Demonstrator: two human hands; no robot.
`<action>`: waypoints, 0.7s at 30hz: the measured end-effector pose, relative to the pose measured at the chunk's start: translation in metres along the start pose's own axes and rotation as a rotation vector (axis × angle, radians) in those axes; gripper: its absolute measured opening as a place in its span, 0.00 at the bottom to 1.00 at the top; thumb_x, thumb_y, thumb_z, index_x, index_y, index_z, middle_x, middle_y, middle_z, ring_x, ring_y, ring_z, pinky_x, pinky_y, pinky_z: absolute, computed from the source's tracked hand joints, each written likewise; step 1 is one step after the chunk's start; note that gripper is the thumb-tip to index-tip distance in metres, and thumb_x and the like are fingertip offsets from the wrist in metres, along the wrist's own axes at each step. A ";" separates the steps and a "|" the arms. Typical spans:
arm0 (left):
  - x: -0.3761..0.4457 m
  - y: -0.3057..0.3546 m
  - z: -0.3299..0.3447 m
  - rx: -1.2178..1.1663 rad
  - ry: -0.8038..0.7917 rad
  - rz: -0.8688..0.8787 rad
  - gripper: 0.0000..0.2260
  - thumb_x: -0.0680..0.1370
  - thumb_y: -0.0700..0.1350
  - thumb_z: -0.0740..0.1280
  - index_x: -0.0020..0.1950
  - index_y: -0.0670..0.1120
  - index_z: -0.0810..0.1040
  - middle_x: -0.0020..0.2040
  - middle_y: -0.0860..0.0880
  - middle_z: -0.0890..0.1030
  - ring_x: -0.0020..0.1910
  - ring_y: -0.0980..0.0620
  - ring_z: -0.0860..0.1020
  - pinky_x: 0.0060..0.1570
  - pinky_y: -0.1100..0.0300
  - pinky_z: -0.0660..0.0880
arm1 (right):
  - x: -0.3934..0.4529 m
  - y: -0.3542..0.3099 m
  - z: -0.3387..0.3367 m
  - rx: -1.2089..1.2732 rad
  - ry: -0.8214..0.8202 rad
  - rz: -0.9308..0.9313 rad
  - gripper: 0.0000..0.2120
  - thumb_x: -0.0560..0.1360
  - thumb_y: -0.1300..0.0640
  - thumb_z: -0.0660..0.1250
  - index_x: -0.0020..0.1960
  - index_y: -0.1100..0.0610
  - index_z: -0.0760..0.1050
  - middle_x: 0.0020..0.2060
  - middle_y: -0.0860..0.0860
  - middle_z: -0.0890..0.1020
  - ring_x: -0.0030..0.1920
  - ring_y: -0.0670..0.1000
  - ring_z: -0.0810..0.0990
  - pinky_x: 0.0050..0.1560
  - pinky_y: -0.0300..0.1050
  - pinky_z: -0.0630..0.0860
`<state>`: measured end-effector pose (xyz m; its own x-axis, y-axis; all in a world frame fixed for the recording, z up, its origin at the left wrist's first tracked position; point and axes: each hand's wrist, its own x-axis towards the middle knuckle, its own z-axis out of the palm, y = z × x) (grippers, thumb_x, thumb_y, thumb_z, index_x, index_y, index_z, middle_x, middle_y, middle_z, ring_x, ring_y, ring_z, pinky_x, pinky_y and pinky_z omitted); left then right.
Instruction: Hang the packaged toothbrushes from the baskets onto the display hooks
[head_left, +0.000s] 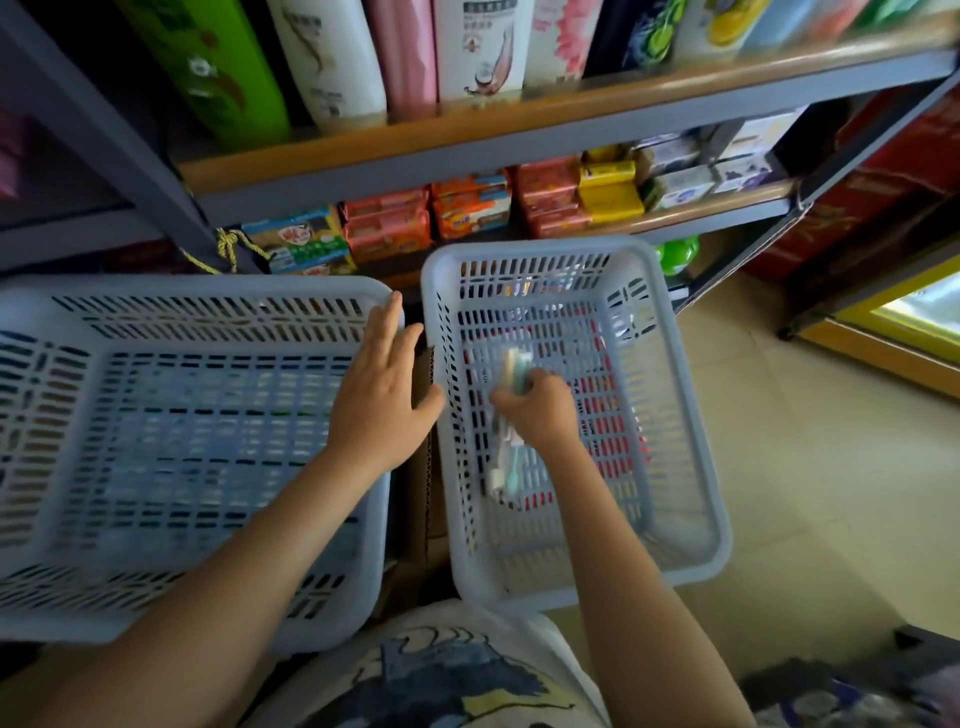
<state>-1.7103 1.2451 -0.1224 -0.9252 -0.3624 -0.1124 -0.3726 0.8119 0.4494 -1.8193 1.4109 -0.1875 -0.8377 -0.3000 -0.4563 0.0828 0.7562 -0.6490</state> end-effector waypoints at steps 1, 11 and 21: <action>0.000 0.001 -0.002 0.005 -0.009 -0.008 0.31 0.82 0.54 0.64 0.81 0.44 0.59 0.83 0.50 0.41 0.82 0.50 0.42 0.79 0.47 0.55 | -0.003 -0.011 -0.013 0.077 0.056 -0.032 0.16 0.74 0.55 0.72 0.37 0.56 0.66 0.36 0.53 0.71 0.30 0.49 0.67 0.28 0.39 0.64; -0.001 0.073 -0.073 -0.440 0.144 -0.055 0.11 0.81 0.54 0.65 0.51 0.50 0.82 0.54 0.54 0.80 0.59 0.53 0.76 0.60 0.55 0.71 | -0.074 -0.124 -0.110 1.002 0.392 -0.425 0.17 0.75 0.65 0.72 0.59 0.57 0.69 0.46 0.55 0.79 0.43 0.47 0.81 0.47 0.42 0.79; -0.019 0.060 -0.143 -1.516 0.160 -0.199 0.21 0.71 0.57 0.68 0.58 0.46 0.79 0.51 0.50 0.86 0.54 0.50 0.82 0.59 0.50 0.75 | -0.114 -0.183 -0.055 1.195 -0.180 -0.419 0.16 0.69 0.59 0.74 0.51 0.57 0.70 0.49 0.59 0.82 0.49 0.57 0.83 0.51 0.50 0.81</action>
<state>-1.7046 1.2353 0.0332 -0.8170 -0.5292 -0.2290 0.0274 -0.4324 0.9013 -1.7685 1.3395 0.0170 -0.8405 -0.5325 -0.0996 0.3412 -0.3775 -0.8609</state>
